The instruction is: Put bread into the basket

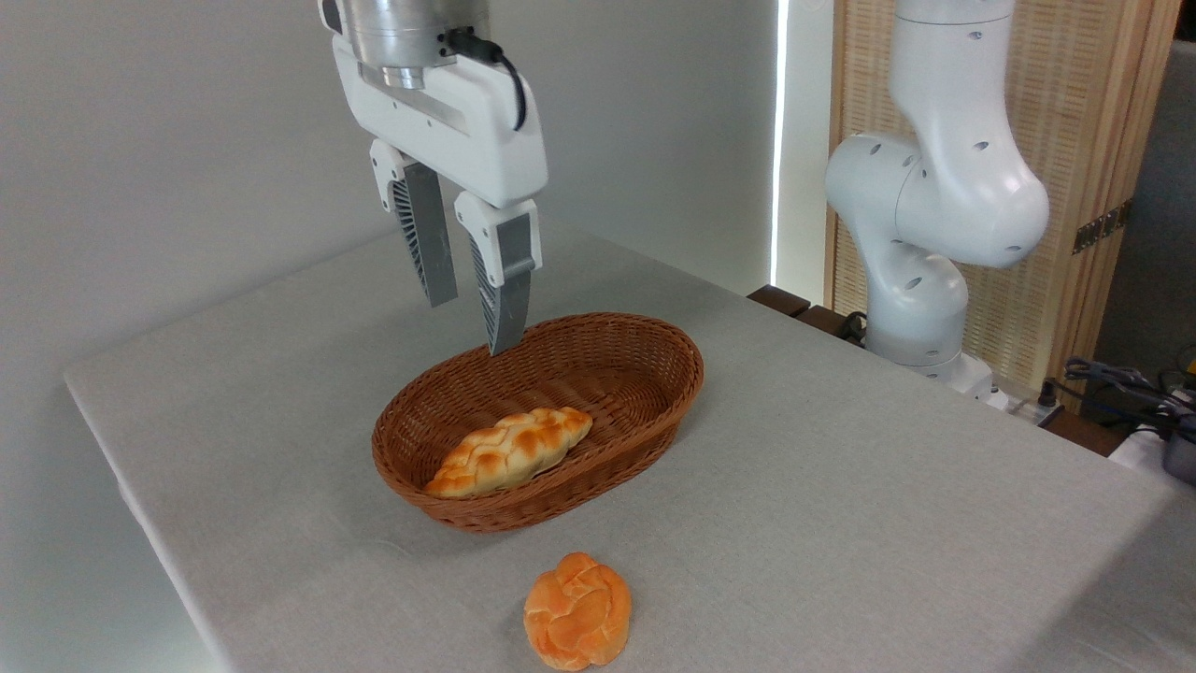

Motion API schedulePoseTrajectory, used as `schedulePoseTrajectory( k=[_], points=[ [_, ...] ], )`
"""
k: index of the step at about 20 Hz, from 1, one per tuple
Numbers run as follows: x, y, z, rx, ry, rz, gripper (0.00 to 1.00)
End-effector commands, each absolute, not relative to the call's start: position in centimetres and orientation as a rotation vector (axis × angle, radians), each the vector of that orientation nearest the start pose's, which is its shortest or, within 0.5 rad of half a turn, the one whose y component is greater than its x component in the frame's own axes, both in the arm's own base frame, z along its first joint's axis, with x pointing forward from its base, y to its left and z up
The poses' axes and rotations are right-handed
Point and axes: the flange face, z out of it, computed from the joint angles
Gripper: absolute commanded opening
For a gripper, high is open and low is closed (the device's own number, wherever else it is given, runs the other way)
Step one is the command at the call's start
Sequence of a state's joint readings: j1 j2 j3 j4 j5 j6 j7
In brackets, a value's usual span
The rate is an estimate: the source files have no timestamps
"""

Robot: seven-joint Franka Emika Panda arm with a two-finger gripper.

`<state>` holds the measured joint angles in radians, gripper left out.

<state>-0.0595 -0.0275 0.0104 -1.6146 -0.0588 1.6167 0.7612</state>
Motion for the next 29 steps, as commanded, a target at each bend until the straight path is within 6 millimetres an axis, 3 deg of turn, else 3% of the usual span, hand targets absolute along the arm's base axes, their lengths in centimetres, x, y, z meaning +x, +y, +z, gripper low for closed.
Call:
schedulePoseTrajectory(
  k=[1,27,29],
  points=[
    [55.27,-4.12,62.31,-2.859,1.27,-0.003,1.0],
    [55.19,-4.09,62.24,-2.954,1.239,-0.037,1.0],
    [55.22,-3.42,62.3,-2.961,1.221,-0.038,1.0]
  ],
)
